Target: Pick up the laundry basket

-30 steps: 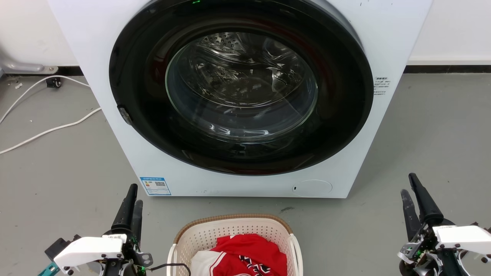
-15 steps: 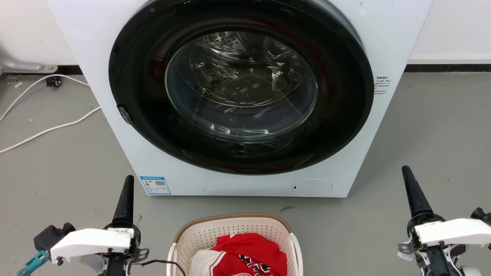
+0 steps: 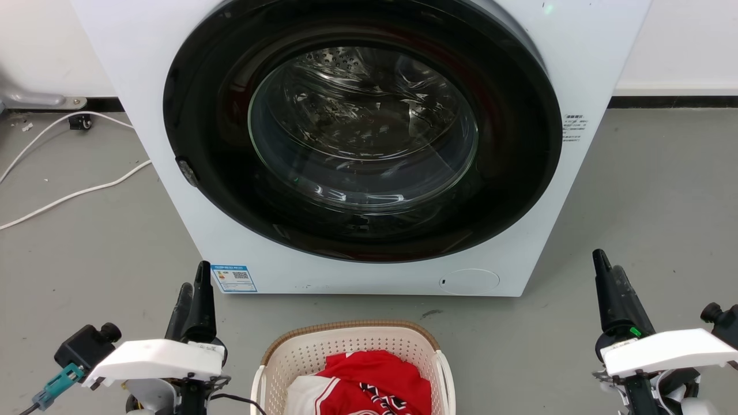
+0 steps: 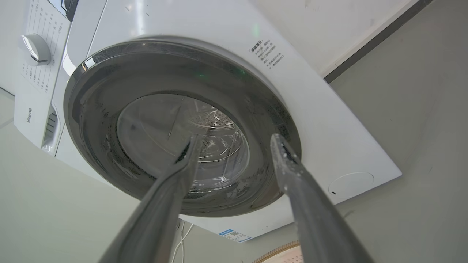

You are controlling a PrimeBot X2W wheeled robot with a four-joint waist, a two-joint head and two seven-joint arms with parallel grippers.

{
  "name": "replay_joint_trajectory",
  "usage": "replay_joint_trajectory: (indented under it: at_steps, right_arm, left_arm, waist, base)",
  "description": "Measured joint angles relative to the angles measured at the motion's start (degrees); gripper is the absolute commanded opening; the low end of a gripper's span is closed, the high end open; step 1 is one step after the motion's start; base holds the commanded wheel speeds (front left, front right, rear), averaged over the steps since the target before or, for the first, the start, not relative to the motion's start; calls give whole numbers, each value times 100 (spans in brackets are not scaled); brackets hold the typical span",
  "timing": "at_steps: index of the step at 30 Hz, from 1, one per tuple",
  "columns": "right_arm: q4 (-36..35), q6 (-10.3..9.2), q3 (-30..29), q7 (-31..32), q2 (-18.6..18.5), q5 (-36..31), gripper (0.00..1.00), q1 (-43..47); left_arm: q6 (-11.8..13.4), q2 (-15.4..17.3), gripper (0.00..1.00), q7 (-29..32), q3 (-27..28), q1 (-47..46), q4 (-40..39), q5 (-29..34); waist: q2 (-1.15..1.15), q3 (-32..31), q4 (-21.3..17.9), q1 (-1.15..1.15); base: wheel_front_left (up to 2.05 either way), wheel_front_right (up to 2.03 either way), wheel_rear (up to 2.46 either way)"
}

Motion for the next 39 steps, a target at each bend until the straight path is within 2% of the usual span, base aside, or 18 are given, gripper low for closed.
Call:
replay_joint_trajectory:
  at_steps: [14, 39]
  right_arm:
    - [-232, 0, 86, -256, 0, -1348, 100, 136]
    - [-412, 1, 187, -654, -1, -3078, 100, 360]
  left_arm:
    - [53, 2, 100, -275, -163, 90, -134, 1310]
    - [52, 5, 100, -664, -236, 239, -199, 2916]
  waist:
    - [0, 6, 10, 0]
    - [0, 2, 38, 0]
  base:
    - [0, 0, 0]
    - [0, 0, 0]
